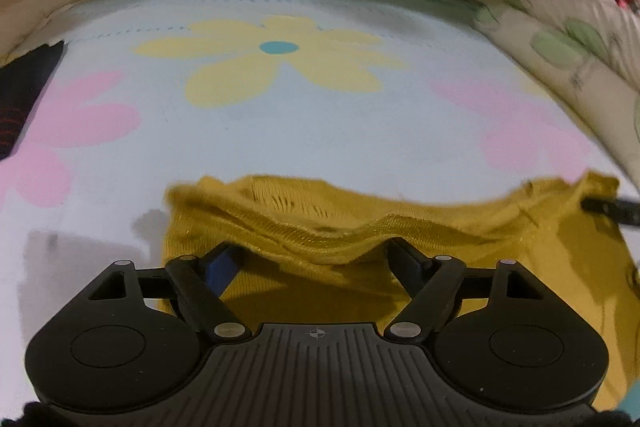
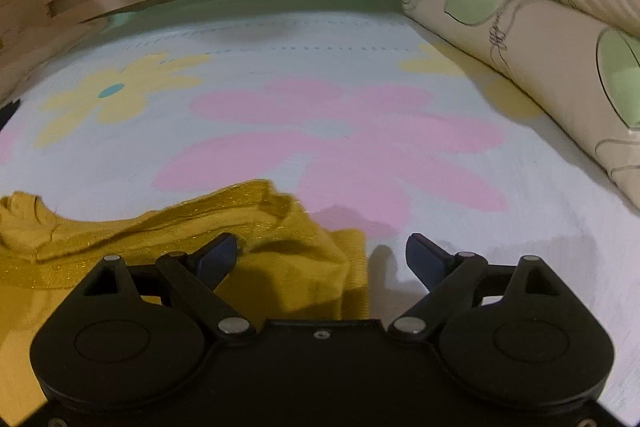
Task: Fold small clothes
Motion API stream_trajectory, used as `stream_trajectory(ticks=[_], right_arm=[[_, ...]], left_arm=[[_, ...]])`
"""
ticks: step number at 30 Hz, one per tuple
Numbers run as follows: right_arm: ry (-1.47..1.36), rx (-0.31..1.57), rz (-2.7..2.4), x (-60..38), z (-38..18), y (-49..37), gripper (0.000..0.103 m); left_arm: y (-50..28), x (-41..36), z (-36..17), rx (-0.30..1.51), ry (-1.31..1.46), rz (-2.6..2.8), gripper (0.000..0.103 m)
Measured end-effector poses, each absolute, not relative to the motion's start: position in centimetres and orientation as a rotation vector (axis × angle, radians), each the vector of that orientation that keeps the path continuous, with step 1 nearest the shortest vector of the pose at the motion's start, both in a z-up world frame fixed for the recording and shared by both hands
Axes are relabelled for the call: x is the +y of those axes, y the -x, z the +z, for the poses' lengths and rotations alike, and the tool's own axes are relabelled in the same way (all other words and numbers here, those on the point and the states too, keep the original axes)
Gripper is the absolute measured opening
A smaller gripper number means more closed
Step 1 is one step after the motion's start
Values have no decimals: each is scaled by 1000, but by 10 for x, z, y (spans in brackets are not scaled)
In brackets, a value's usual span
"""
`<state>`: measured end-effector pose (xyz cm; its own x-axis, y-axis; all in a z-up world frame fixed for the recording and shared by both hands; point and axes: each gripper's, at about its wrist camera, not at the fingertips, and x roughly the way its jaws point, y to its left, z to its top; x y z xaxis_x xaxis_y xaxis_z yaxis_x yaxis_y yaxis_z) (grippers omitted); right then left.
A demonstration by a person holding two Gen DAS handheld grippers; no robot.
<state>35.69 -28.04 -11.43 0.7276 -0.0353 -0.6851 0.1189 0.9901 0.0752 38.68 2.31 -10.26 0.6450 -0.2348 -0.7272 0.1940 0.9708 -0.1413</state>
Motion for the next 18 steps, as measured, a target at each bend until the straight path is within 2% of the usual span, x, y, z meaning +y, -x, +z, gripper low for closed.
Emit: stream_trajectory(ticks=[5, 10, 14, 18], right_arm=[[-149, 761, -93, -290, -117, -357, 92], [-186, 769, -107, -299, -119, -356, 92], [-209, 756, -120, -304, -113, -356, 93], [-252, 712, -136, -306, -99, -355, 94]], left_arm=[[-405, 25, -106, 831, 72, -240, 82], [-415, 33, -84, 795, 91, -207, 83], [-403, 41, -65, 773, 110, -203, 83], [-382, 32, -68, 827, 56, -240, 86]])
